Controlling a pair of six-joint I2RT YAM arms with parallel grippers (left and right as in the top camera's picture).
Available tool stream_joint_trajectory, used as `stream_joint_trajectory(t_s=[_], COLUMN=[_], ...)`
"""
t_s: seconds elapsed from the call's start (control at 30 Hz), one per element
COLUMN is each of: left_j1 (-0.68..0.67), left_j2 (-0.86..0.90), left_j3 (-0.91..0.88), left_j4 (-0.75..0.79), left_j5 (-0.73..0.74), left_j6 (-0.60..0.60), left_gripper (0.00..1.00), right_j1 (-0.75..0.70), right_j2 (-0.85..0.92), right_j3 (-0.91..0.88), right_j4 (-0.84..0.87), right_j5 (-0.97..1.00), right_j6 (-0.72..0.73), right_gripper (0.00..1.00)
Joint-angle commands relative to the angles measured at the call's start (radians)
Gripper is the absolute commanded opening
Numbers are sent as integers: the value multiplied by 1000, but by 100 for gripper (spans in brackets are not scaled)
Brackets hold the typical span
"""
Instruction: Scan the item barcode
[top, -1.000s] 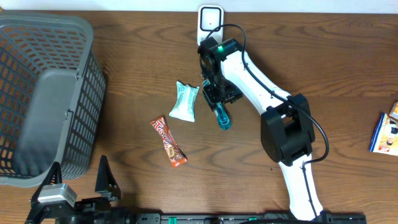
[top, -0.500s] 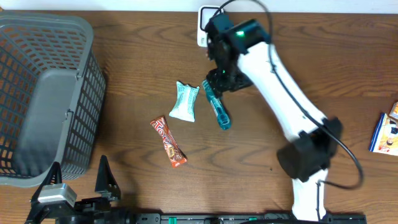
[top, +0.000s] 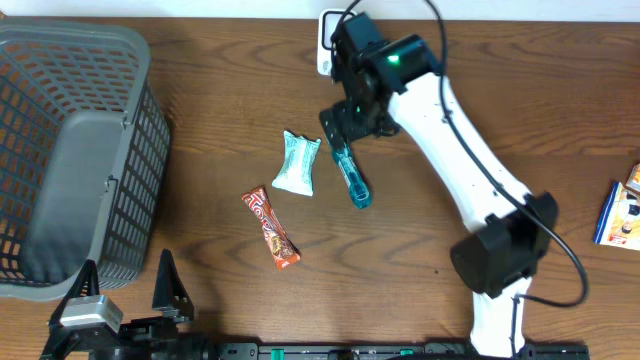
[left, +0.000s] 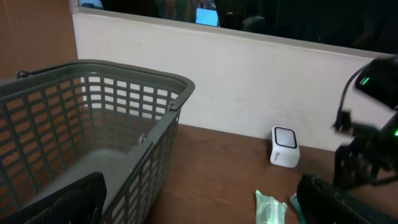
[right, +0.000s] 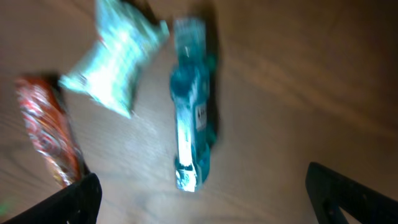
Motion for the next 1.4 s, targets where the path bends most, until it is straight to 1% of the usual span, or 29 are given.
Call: stream_joint_trajectory(t_s=[0.0,0.07,0.17,0.27,0.37,0.5,0.57,0.63,0.67,0.7,0.77,0.8,0.87,0.97,1.0,1.07,1.23,1.37], left_j1=[-3,-3,-3,-3,-3,-3,-3,-3,-3,-3,-3,-3,-3,-3,-3,-3,-3,-3], left_j2=[-7,-7,-7,-7,-7,-7,-7,-7,-7,-7,-7,-7,-7,-7,-7,-7,-7,-7], left_j3=[-8,-8,-8,-8,-8,-8,-8,-8,-8,-8,-8,-8,-8,-8,-8,-8,-8,-8], left_j4=[4,5,5,4,4,5,5,5,5,5,5,5,4,4,4,4,4,4], left_j5=[2,2,2,2,2,2,2,2,2,2,2,2,2,2,2,2,2,2], left_j6=[2,1,2,2,2,2,1,2,2,2,1,1,2,1,2,2,2,2], left_gripper=[98,98,98,98,98,98,98,98,98,98,98,98,98,98,98,98,98,98], right_j1=[-2,3,14,33,65,132,169,194,202,201,197,191,171,129,104,82,41,35], right_j2=[42,35,21,-6,-45,-129,-206,-300,-365,-403,-438,-438,-412,-336,-262,-176,72,219], right_j3=[-12,-12,-12,-14,-44,-145,-235,-337,-414,-465,-544,-569,-576,-510,-435,-343,-50,119], right_j4=[-97,-171,-224,-286,-288,-267,-219,-127,-32,49,214,277,341,363,351,323,195,85], right_j5=[-2,-2,13,98,167,285,334,338,327,302,234,202,176,173,149,121,111,87], right_j6=[18,43,66,143,209,307,347,332,322,288,159,106,67,33,1,-27,-45,-94], right_gripper=[99,98,99,99,99,99,99,99,99,99,99,99,99,99,99,99,99,96])
